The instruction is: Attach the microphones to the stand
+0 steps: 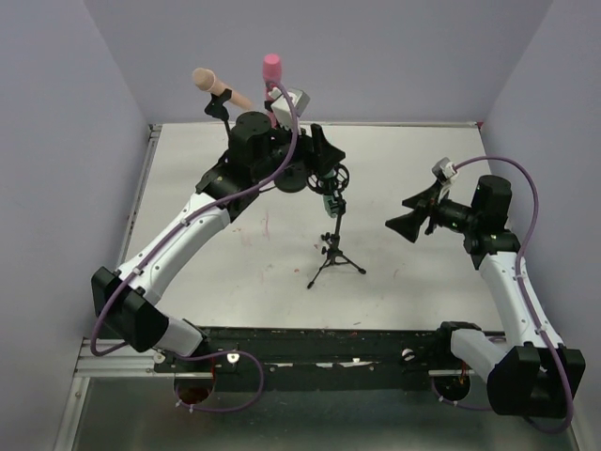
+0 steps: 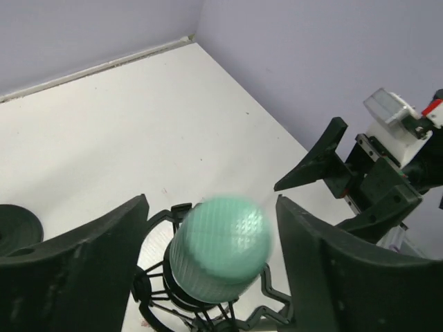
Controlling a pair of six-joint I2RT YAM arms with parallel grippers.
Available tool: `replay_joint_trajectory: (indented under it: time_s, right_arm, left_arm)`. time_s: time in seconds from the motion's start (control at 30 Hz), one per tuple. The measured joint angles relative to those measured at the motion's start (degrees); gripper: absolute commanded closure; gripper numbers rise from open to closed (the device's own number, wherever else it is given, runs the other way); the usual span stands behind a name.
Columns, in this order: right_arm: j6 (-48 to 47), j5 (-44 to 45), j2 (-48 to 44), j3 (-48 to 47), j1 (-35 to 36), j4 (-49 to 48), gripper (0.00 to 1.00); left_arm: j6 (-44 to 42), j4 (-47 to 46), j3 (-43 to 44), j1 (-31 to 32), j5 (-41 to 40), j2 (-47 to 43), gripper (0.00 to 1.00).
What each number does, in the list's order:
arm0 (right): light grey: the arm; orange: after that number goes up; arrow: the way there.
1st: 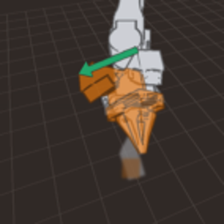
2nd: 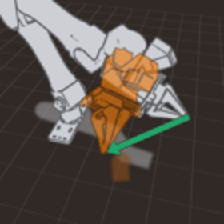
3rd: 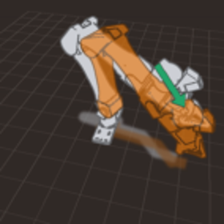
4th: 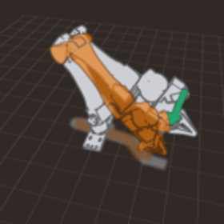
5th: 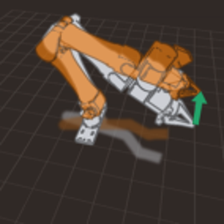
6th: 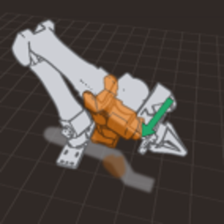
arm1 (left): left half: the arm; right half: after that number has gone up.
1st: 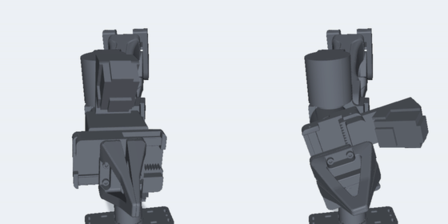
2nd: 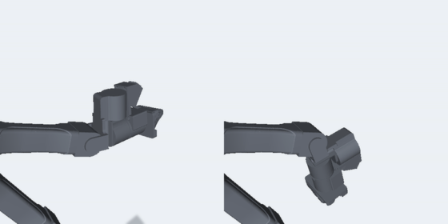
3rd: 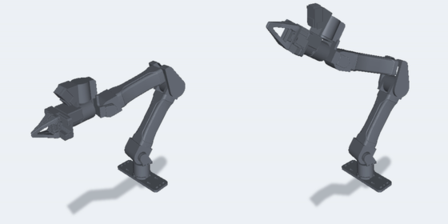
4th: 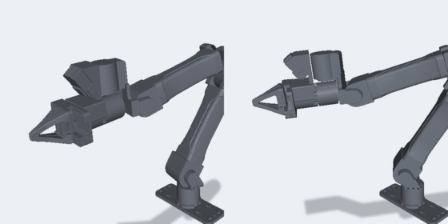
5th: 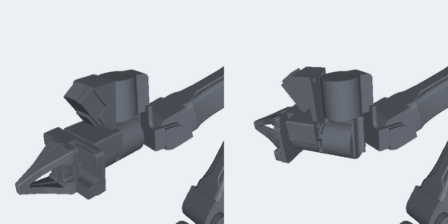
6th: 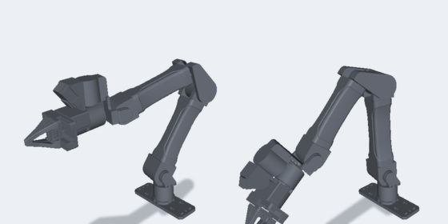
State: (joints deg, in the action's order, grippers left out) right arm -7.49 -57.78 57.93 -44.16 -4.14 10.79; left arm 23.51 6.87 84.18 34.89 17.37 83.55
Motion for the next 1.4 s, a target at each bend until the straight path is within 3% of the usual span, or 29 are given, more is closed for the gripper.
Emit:
replay_joint_trajectory:
  time_s: [0.23,0.43,0.7,0.8,0.87,1.03,1.2,1.4]
  right_arm:
    - [-4.6,-3.9,0.7,0.0,0.0,2.4,0.0]
    - [-18.2,-12.7,3.1,-1.3,0.0,12.6,0.0]
    - [-52.0,-18.6,14.2,-11.5,2.8,46.2,0.0]
    - [-58.3,-18.7,16.3,-14.1,4.2,53.8,0.0]
    - [-54.6,-17.6,15.6,-14.6,5.5,52.9,0.0]
    - [-33.7,-6.7,6.3,-12.5,13.1,36.6,0.0]
    - [-19.8,-2.6,1.0,-11.9,16.1,25.6,0.0]
    - [-10.8,3.4,0.4,-9.3,20.5,19.6,0.0]
  left_arm:
    - [-0.1,-0.4,-0.5,0.0,0.0,-6.0,0.11]
    - [-3.5,-0.5,-5.0,-0.4,-2.0,-14.6,0.02]
    - [-5.3,-4.0,-34.8,-6.1,-7.4,-44.1,0.02]
    - [-5.5,-1.5,-41.7,-7.6,-9.3,-50.9,0.01]
    - [-5.5,3.2,-44.9,-8.0,-11.2,-54.1,0.02]
    - [-3.7,9.3,-49.2,-8.2,-14.1,-60.0,0.02]
    - [-0.4,12.4,-52.6,-8.2,-15.9,-66.2,0.02]
    - [2.4,13.0,-53.9,-8.2,-17.4,-68.0,0.02]
